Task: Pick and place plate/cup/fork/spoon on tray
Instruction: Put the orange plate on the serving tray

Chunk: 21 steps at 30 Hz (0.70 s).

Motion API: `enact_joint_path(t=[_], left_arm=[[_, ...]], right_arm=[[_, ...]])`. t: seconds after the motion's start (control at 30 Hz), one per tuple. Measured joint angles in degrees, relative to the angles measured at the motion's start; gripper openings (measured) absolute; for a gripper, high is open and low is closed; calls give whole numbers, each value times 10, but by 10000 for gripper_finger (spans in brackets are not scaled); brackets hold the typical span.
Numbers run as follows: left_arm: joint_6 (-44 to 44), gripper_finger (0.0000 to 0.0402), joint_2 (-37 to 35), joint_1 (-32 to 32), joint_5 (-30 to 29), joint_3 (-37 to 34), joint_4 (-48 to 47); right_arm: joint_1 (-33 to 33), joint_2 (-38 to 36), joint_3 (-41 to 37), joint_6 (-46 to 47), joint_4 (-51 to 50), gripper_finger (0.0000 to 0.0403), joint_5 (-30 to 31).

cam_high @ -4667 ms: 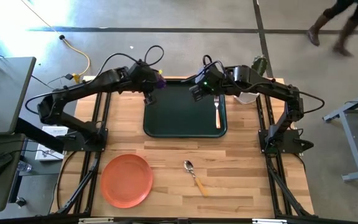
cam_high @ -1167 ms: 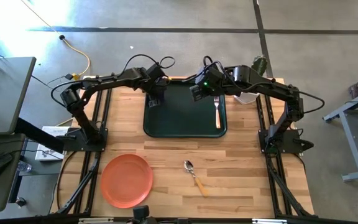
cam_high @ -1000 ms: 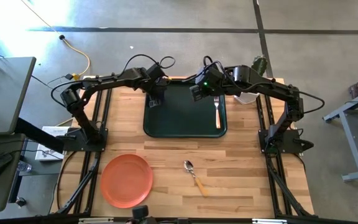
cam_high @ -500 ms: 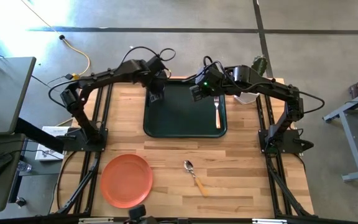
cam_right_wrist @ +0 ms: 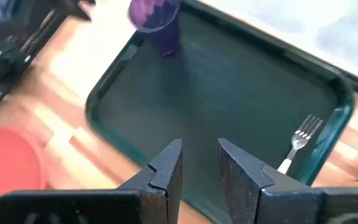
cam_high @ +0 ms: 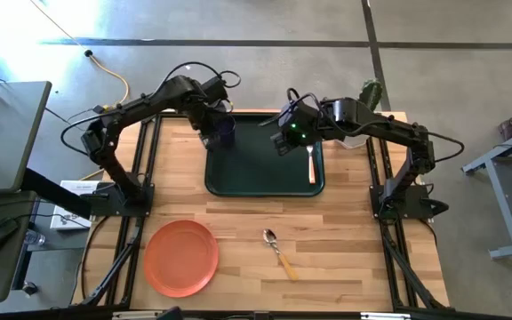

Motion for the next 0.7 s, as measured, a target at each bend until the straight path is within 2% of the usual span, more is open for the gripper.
enact_joint_path(t=[0.13, 0.27, 0.47, 0.7], left_arm=[[-28, 109, -37, 0, 0, 0, -36], [-66, 106, -85, -12, 0, 0, -62], [-127, 106, -165, -43, 0, 0, -72], [-192, 107, -245, -93, 0, -1, -70]], right_arm=[[11, 0, 0, -15, 0, 91, -29], [26, 0, 0, -19, 0, 91, -32], [49, 0, 0, -46, 1, 91, -62], [78, 0, 0, -21, 16, 91, -82]])
